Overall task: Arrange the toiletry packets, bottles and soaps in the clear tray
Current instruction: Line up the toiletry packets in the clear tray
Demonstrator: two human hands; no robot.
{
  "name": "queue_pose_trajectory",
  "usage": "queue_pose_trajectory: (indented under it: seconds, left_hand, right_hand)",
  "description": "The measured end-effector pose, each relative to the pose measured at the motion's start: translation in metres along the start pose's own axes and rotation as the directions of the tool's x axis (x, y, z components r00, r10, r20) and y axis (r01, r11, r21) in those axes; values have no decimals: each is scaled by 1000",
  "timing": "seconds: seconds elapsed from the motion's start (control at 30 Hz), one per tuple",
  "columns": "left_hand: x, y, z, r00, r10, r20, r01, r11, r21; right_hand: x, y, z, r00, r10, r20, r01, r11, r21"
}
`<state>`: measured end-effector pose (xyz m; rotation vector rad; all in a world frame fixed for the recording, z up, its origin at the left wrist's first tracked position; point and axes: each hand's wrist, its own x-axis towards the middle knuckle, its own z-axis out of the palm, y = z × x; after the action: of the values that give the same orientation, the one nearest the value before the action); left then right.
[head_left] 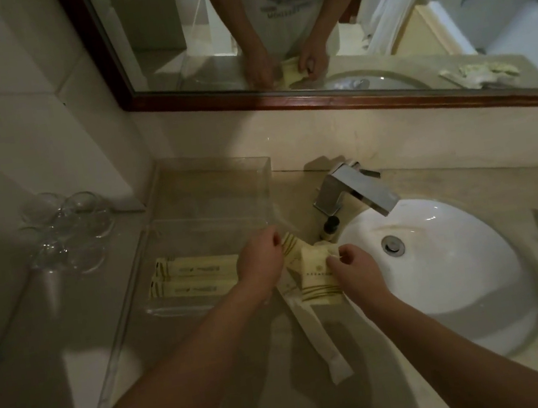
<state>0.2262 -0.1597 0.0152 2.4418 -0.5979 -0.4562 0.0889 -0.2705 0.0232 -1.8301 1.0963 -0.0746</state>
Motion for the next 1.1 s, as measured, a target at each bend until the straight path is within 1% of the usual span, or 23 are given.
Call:
queue_pose_trajectory:
  seconds: [0.07,0.13,0.23,0.33,0.4,0.47,0.53,0.63,0.73,0.97,1.03,1.1]
  left_hand:
    - [-7,-16,-17,997,-59,-56,50,986,-157]
    - [-11,-35,-38,989,-113,-98,82,959,-272]
    - [-16,-66,-69,977,-172,-125,120,931,-345]
    - [-21,-87,-103,952,-292,-88,207,832,-514]
    - [-22,-101,-121,942,-325,-78,214,766,-606]
    - [-23,-115,-133,936,-339,-95,222,778,-588]
    - [-20,-126,-138,927,-356,-118,242,807,-539]
    - [-9,-141,-137,942,-303,-143,212,870,-446]
    - [3,-148,-136,960,-257,-108,194,896,-400]
    - [23,-157,-130,983,-182,17,173,902,-395]
    - [27,-159,-129,979,-204,28,198,893,-404]
    - [30,-160,-128,961,-275,-12,244,871,-427]
  right_hand:
    - [-5,-12,3,999,-17,35,15,997,79]
    - [-8,-24,9,996,-49,79,41,994,99]
    - [-12,-43,23,986,-99,132,88,992,89]
    - [-15,-64,41,976,-154,152,145,987,68]
    - [-18,-76,54,967,-208,149,200,977,67]
    - [-19,-85,68,955,-262,139,252,964,82]
    - [-19,-91,80,948,-285,140,270,956,119]
    - [-18,-98,95,941,-311,137,295,948,122]
    - [-18,-101,104,930,-336,149,324,941,99]
    - [-7,-94,104,936,-338,101,336,941,35]
    - [0,-94,104,936,-341,82,344,938,-27]
    - [9,-96,106,933,-349,83,358,926,-124]
